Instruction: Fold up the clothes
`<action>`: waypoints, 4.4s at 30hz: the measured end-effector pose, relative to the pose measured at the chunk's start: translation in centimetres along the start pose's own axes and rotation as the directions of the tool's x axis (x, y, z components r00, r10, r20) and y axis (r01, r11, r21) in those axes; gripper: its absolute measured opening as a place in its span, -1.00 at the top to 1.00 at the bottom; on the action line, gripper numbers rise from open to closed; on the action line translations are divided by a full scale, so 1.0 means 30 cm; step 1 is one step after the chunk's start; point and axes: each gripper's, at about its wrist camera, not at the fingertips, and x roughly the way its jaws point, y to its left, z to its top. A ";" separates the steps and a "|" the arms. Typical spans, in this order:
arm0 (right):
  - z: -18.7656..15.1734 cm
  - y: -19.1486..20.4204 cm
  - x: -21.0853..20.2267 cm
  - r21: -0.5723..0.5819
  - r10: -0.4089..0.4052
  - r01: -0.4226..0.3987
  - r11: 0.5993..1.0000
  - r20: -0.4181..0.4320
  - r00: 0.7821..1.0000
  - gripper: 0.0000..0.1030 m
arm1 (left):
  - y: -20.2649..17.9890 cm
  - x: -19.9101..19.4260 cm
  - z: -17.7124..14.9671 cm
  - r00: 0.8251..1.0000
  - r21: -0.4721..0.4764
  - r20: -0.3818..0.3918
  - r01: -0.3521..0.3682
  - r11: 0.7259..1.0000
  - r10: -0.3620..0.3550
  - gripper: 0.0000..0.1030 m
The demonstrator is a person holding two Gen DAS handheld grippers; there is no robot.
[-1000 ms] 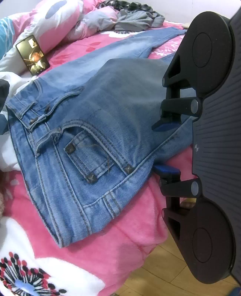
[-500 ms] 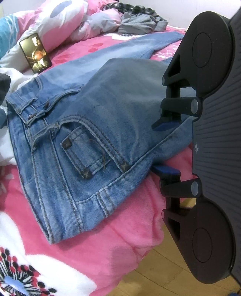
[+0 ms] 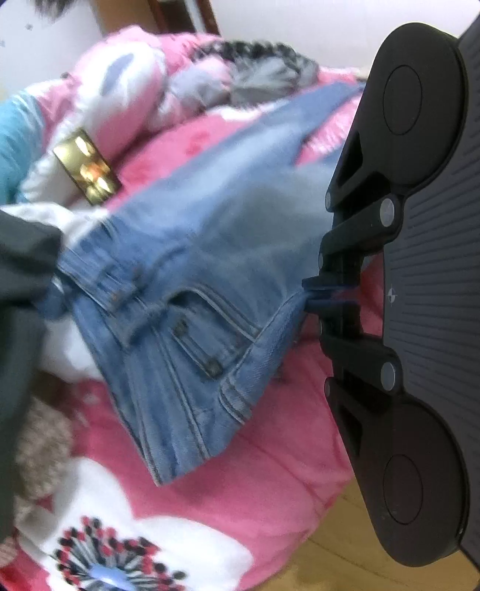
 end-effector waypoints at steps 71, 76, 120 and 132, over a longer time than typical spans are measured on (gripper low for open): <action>0.092 0.516 0.520 -0.955 -0.432 0.266 -0.130 0.296 0.852 0.94 | -0.849 0.684 0.175 0.999 0.439 -0.012 0.041 0.897 -0.040 -0.13; 0.351 0.724 0.425 -0.925 -0.351 0.361 0.120 0.301 0.887 0.95 | -0.931 0.727 0.082 0.995 0.598 -0.079 0.098 0.795 -0.063 -0.13; 0.712 0.230 0.521 0.111 -0.089 0.063 0.992 0.241 0.967 0.12 | -1.114 0.853 -0.214 0.949 0.884 -0.279 0.313 0.347 -0.145 -0.11; 0.800 0.289 0.600 -0.072 -0.120 0.130 0.989 0.134 0.984 0.95 | -1.105 0.908 -0.194 0.959 0.862 -0.278 0.275 0.425 -0.056 -0.11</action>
